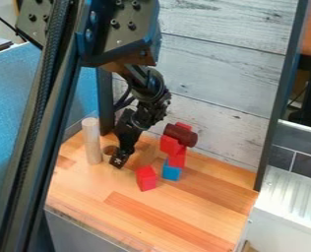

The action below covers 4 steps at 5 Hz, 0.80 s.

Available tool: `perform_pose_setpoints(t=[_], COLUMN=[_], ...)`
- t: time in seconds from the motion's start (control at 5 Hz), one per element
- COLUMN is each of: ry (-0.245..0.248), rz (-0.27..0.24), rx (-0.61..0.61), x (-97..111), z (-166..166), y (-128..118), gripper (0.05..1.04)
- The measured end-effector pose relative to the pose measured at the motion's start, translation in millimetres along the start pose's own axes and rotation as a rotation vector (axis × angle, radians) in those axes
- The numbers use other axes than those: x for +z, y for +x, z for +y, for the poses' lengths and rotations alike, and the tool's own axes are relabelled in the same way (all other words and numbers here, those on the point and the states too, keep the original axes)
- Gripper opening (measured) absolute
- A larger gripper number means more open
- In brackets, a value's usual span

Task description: Put the ring on the top of the cylinder

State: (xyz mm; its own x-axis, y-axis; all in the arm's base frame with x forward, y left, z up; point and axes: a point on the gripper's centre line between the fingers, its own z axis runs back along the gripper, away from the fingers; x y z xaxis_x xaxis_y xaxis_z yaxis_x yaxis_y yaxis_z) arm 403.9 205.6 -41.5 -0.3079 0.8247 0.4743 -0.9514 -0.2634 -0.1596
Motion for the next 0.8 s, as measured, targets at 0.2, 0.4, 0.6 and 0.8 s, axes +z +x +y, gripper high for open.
perform_pose_setpoints(t=[0.2, 0.4, 0.6, 0.8], ry=[0.035, 0.084, 0.129, 0.145], rz=[-0.004, -0.034, -0.004, 0.070], rx=[0.043, 0.089, 0.117, 0.084], x=[-4.2, -8.5, -9.4, -5.3], z=[-4.1, -8.0, -5.9, 0.9], y=[6.8, 11.5, 12.7, 7.3], gripper=[1.001, 0.926, 0.752, 0.750])
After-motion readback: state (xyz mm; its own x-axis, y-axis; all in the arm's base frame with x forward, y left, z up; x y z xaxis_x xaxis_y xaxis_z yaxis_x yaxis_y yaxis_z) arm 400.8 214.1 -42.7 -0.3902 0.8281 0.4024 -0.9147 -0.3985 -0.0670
